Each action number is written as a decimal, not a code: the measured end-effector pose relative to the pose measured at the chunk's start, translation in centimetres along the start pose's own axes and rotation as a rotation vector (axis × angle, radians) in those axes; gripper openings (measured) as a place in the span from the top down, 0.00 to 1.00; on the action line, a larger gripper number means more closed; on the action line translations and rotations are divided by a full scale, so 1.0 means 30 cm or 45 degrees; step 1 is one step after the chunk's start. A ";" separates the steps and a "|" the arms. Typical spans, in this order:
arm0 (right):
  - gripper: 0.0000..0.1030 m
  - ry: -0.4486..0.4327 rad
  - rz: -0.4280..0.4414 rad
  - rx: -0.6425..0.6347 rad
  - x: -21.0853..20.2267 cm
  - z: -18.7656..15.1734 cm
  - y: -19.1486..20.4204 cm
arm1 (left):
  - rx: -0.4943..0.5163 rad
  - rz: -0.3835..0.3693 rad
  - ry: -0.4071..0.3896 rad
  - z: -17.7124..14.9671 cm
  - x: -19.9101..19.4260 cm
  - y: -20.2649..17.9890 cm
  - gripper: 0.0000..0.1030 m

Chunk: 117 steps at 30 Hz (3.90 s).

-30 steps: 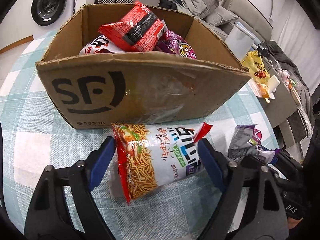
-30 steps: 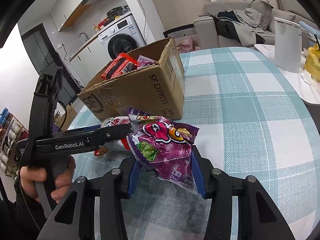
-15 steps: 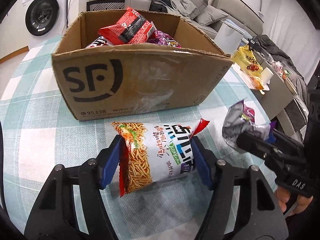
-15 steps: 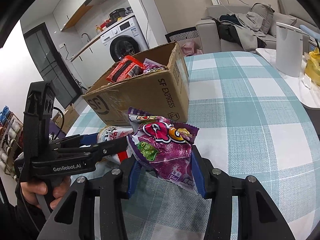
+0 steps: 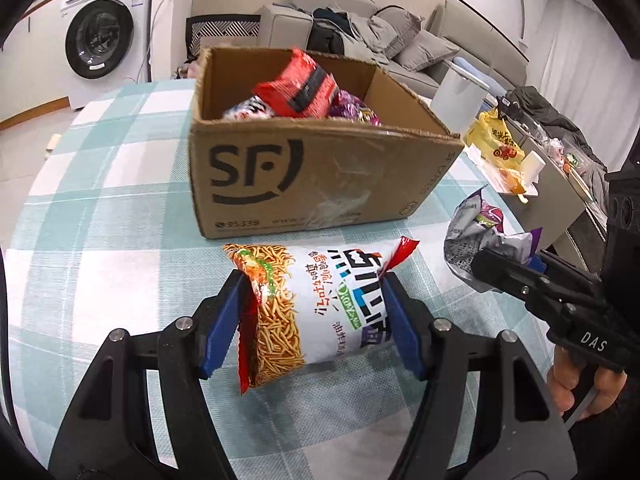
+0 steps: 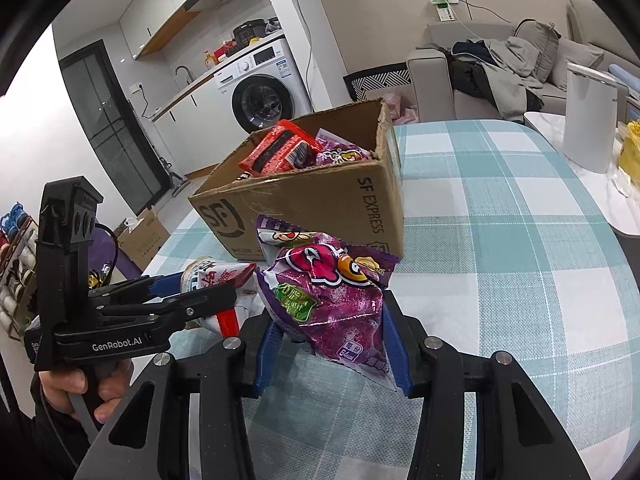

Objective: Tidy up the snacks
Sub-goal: 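Lift both bags and carry them over the box, then lower both bags into the box and open both tools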

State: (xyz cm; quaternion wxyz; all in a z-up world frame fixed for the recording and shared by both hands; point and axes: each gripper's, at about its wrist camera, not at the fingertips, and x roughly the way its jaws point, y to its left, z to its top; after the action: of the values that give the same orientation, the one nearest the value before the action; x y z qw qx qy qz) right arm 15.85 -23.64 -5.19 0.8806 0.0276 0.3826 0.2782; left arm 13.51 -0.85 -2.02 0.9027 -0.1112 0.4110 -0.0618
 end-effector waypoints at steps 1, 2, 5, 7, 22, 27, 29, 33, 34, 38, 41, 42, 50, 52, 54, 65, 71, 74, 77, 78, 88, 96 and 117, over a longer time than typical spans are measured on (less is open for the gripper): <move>0.55 -0.004 0.001 -0.005 -0.002 0.004 0.007 | -0.001 0.000 -0.010 -0.002 -0.016 0.004 0.37; 0.55 -0.006 0.002 -0.009 -0.004 0.007 0.012 | -0.001 -0.001 -0.019 0.000 -0.029 0.006 0.37; 0.55 -0.021 0.006 -0.018 -0.013 0.019 0.027 | 0.000 0.004 -0.049 0.011 -0.064 0.006 0.37; 0.55 -0.033 0.008 -0.022 -0.020 0.031 0.036 | 0.005 0.012 -0.069 0.021 -0.093 0.005 0.37; 0.55 -0.112 0.040 -0.046 -0.055 0.132 0.092 | 0.022 0.028 -0.182 0.131 -0.221 -0.017 0.37; 0.55 -0.136 0.042 -0.063 -0.064 0.163 0.109 | 0.032 0.039 -0.206 0.173 -0.234 -0.026 0.37; 0.55 -0.142 0.044 -0.066 -0.065 0.176 0.112 | 0.034 0.040 -0.216 0.191 -0.240 -0.028 0.37; 0.55 -0.155 0.049 -0.067 -0.065 0.206 0.116 | 0.040 0.048 -0.236 0.223 -0.252 -0.028 0.37; 0.55 -0.159 0.049 -0.068 -0.066 0.213 0.117 | 0.042 0.052 -0.240 0.230 -0.250 -0.029 0.37; 0.55 -0.169 0.049 -0.068 -0.062 0.242 0.120 | 0.050 0.061 -0.254 0.263 -0.250 -0.027 0.37; 0.55 -0.178 0.049 -0.066 -0.058 0.262 0.120 | 0.056 0.068 -0.261 0.286 -0.247 -0.028 0.37; 0.55 -0.181 0.050 -0.065 -0.057 0.269 0.120 | 0.059 0.072 -0.264 0.293 -0.246 -0.029 0.37; 0.55 -0.185 0.046 -0.056 -0.033 0.308 0.105 | 0.058 0.082 -0.268 0.340 -0.208 -0.017 0.37; 0.55 -0.184 0.048 -0.052 -0.023 0.319 0.099 | 0.059 0.085 -0.269 0.350 -0.200 -0.014 0.37; 0.55 -0.181 0.046 -0.048 -0.009 0.332 0.095 | 0.059 0.091 -0.269 0.363 -0.188 -0.009 0.37; 0.55 -0.158 0.049 -0.010 0.075 0.372 0.078 | 0.058 0.108 -0.239 0.442 -0.069 0.032 0.37; 0.55 -0.150 0.049 0.008 0.118 0.387 0.065 | 0.072 0.106 -0.240 0.466 -0.018 0.035 0.37; 0.55 -0.149 0.044 0.015 0.135 0.394 0.056 | 0.078 0.105 -0.242 0.478 0.003 0.034 0.37; 0.55 -0.146 0.041 0.029 0.149 0.400 0.042 | 0.081 0.105 -0.240 0.484 0.024 0.035 0.37; 0.55 -0.150 0.038 0.033 0.151 0.402 0.037 | 0.080 0.105 -0.234 0.486 0.033 0.036 0.37; 0.55 -0.147 0.017 0.066 0.209 0.407 0.008 | 0.083 0.129 -0.214 0.484 0.112 0.043 0.37; 0.54 -0.132 -0.009 0.056 0.252 0.412 0.009 | 0.096 0.160 -0.228 0.492 0.143 0.053 0.36; 0.07 -0.194 -0.066 -0.073 0.135 0.368 0.031 | 0.068 0.101 -0.281 0.426 0.027 0.089 0.12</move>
State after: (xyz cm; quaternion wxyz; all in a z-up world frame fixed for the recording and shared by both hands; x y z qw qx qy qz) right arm 25.26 -18.96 0.19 0.9144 0.0135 0.3069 0.2635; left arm 23.76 3.50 4.87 0.9468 -0.0770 0.3114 -0.0245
